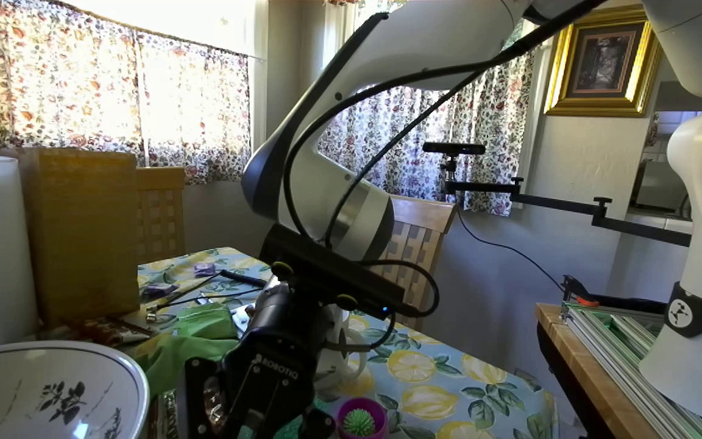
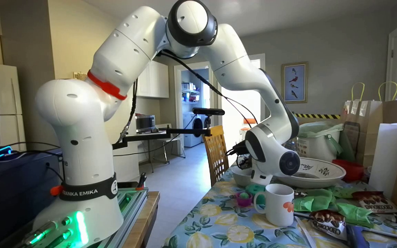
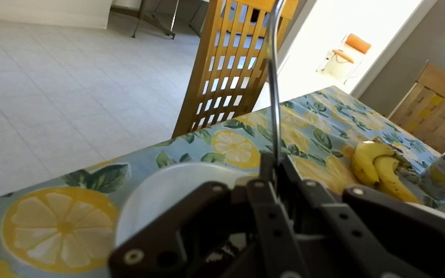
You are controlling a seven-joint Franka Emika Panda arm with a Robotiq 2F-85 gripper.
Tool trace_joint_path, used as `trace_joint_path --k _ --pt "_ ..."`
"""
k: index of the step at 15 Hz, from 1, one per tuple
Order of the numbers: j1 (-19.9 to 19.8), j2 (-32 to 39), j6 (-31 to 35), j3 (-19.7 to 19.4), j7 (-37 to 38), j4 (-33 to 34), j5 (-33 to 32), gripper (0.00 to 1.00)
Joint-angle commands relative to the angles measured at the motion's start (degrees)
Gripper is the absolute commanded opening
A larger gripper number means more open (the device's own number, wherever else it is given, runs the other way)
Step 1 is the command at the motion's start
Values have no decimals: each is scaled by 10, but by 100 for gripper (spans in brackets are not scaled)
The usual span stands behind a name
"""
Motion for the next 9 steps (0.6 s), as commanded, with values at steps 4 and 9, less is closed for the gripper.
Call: trace_joint_path --k 4,9 --pt "1 22 -4 11 -30 15 24 2" --pt "5 36 -11 22 -31 15 26 2"
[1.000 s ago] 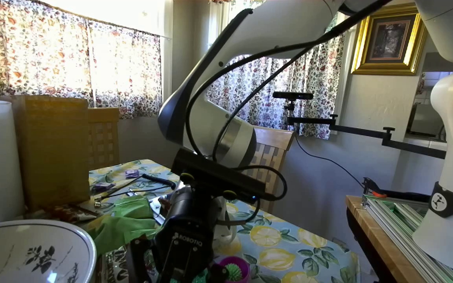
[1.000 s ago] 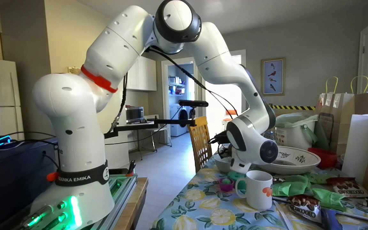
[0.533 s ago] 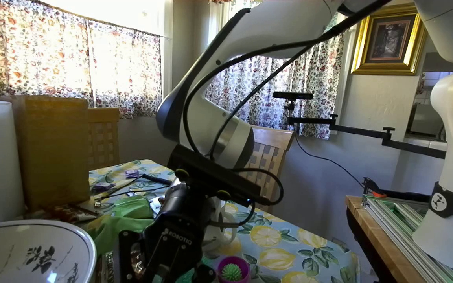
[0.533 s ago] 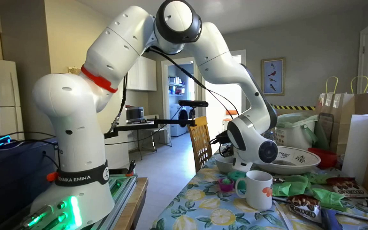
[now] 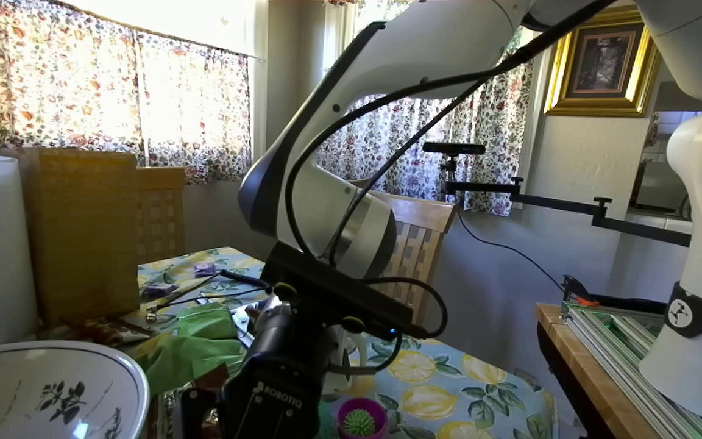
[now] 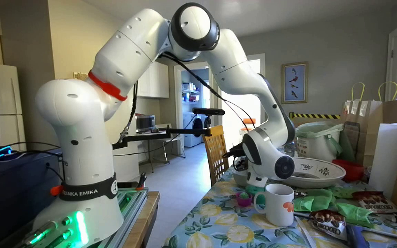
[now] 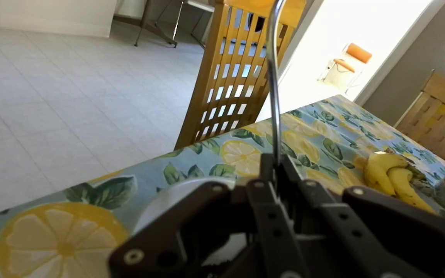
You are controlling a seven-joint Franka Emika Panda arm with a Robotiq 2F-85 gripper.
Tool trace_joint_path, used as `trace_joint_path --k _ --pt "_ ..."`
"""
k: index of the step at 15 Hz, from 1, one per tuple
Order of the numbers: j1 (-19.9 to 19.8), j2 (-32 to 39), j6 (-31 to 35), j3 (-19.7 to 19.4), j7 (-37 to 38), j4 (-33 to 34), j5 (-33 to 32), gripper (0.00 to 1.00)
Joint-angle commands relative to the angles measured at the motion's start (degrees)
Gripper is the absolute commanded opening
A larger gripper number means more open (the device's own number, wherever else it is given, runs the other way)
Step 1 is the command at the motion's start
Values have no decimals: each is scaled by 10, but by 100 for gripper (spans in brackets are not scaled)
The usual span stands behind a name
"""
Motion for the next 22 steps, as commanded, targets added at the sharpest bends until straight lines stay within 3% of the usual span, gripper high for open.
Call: trace_joint_path --k 1,11,16,22 --pt "2 18 -11 9 -15 11 17 2" --pt "10 -20 -23 10 28 -41 8 2" --pt "23 -39 10 -6 86 -58 -12 2" --pt "38 -40 72 -16 87 -35 -35 2"
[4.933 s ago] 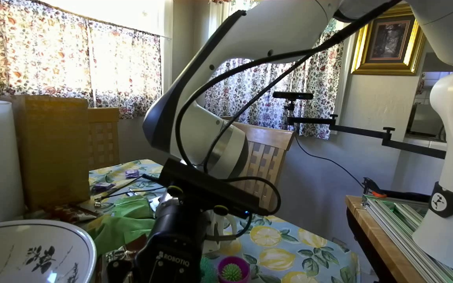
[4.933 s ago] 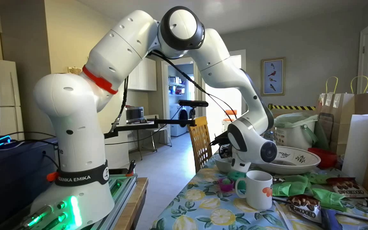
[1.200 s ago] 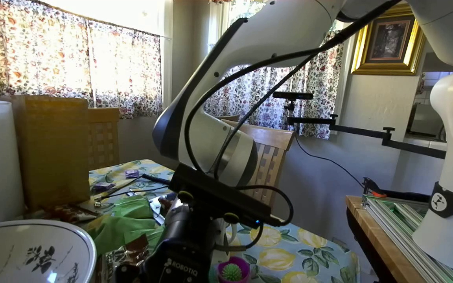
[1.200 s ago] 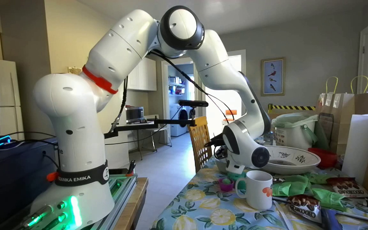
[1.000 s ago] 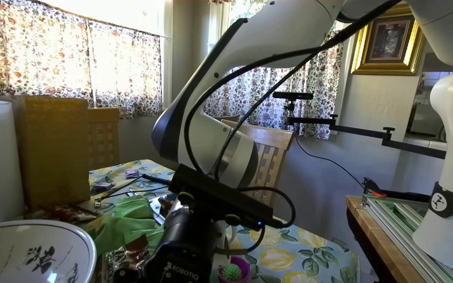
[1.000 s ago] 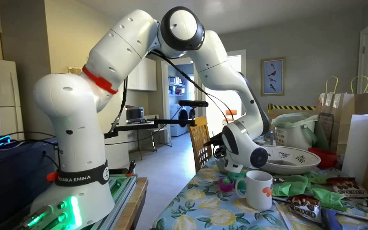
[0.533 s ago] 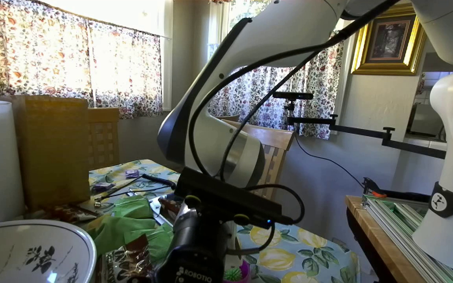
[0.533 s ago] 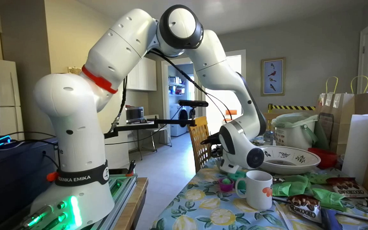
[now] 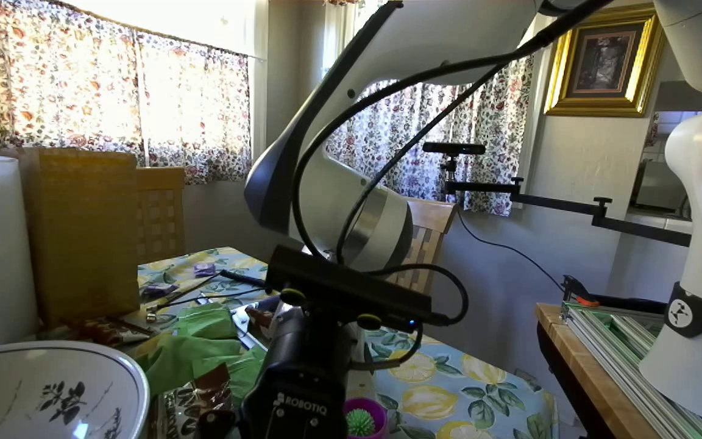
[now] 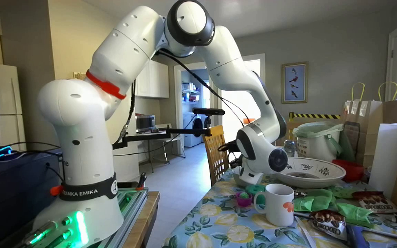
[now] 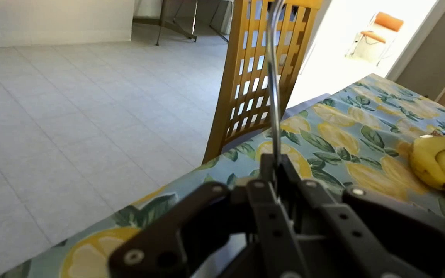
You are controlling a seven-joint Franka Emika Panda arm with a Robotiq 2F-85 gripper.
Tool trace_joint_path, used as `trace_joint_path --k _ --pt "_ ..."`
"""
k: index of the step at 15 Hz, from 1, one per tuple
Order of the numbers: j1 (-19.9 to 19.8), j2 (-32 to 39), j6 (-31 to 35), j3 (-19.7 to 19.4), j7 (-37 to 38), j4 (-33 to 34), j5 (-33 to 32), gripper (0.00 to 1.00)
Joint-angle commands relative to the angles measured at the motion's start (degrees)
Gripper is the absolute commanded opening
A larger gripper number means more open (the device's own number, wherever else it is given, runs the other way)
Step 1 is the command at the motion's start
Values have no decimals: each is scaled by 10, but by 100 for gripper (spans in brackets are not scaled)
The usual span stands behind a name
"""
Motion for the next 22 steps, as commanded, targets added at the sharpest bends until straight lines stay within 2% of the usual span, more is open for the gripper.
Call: trace_joint_path --k 1,4,8,18,22 --pt "16 -5 50 -13 3 7 -23 2" --pt "13 0 62 -6 -14 17 -21 2" --pt "5 -3 44 3 -28 13 -13 2" --pt "0 -92 -7 11 -42 -52 -9 2" --pt "-3 -103 -26 10 -39 -60 -13 2"
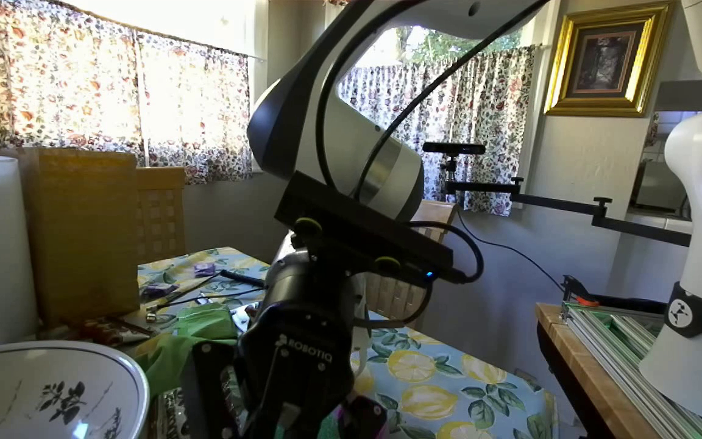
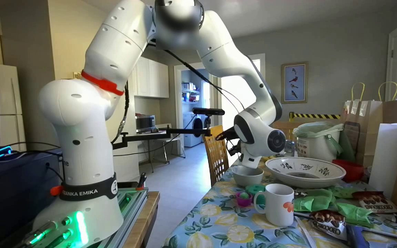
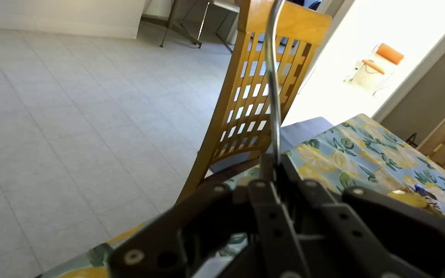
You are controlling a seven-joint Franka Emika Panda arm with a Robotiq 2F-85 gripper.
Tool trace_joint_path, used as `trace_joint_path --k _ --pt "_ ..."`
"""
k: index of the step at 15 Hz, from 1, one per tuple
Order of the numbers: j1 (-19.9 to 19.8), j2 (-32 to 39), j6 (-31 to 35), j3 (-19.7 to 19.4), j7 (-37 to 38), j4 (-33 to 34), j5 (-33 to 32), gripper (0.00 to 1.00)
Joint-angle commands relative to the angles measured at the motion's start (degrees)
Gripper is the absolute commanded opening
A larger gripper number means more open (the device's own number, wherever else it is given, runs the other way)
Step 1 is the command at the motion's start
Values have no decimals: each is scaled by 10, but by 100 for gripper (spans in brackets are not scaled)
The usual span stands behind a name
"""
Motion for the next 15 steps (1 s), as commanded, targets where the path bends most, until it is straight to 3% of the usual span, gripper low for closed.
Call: trace_joint_path --k 1,4,7,10,13,15 --pt "-4 -37 -8 0 -17 -36 -4 2" --pt "-3 -32 -6 -1 -16 -36 -7 2" --pt "11 -53 49 -4 -25 -52 -15 2" --pt "-3 -25 18 2 -14 -35 -17 2" --pt "9 -68 54 2 -58 -60 -20 2" --pt "1 -53 33 5 -61 -45 -16 2"
